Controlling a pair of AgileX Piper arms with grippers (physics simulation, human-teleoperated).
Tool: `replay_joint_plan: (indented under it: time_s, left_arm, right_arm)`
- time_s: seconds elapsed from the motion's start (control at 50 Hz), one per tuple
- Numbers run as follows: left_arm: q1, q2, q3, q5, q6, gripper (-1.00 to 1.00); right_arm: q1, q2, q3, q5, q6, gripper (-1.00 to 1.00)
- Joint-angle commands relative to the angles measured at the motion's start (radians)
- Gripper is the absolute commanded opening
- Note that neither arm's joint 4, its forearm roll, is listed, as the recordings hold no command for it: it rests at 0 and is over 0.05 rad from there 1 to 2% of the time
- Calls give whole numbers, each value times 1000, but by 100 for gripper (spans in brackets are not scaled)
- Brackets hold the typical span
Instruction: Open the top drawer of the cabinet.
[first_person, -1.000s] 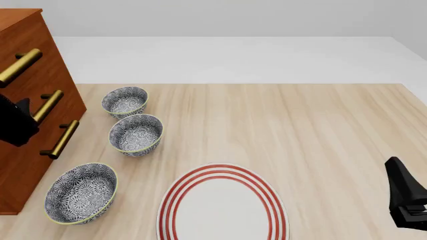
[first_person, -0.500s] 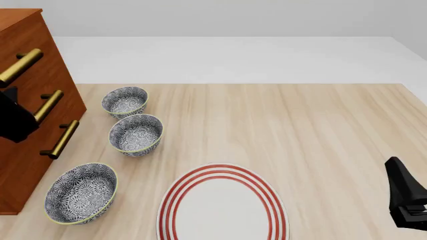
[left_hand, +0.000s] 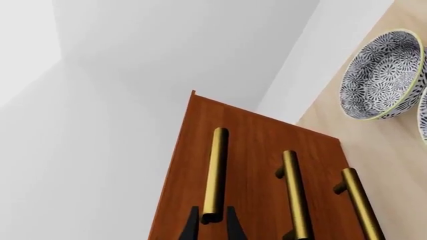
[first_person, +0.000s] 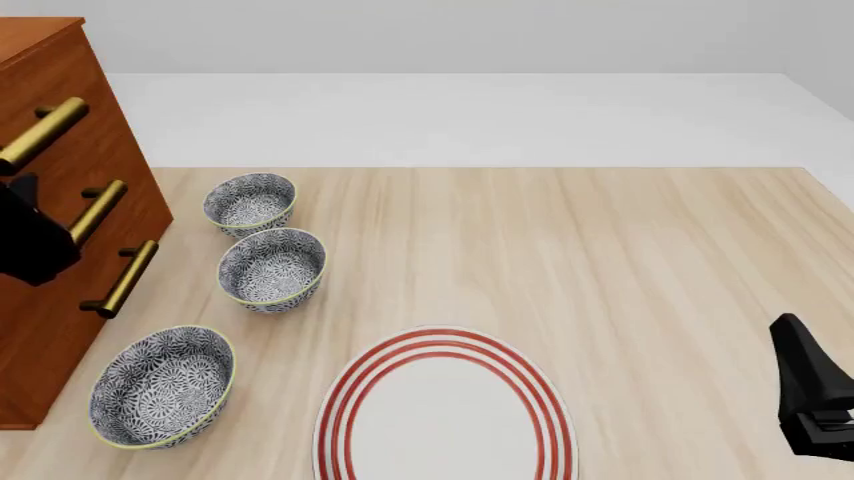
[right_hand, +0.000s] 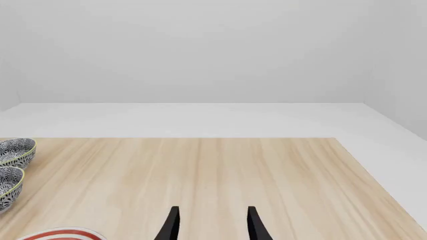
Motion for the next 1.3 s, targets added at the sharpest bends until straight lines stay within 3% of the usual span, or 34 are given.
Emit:
replay_joint_plan:
  time_s: [0.02, 0.82, 1.3]
  left_arm:
    - [-12, 5, 8, 23, 14, -100]
    - [-63, 65, 42, -58, 83, -100]
    - [-115, 28, 56, -46, 89, -100]
  right_arm:
    - [0, 0, 0, 0, 0, 100]
    - [0, 0, 0, 0, 0, 100]
    - [0, 0, 0, 0, 0, 100]
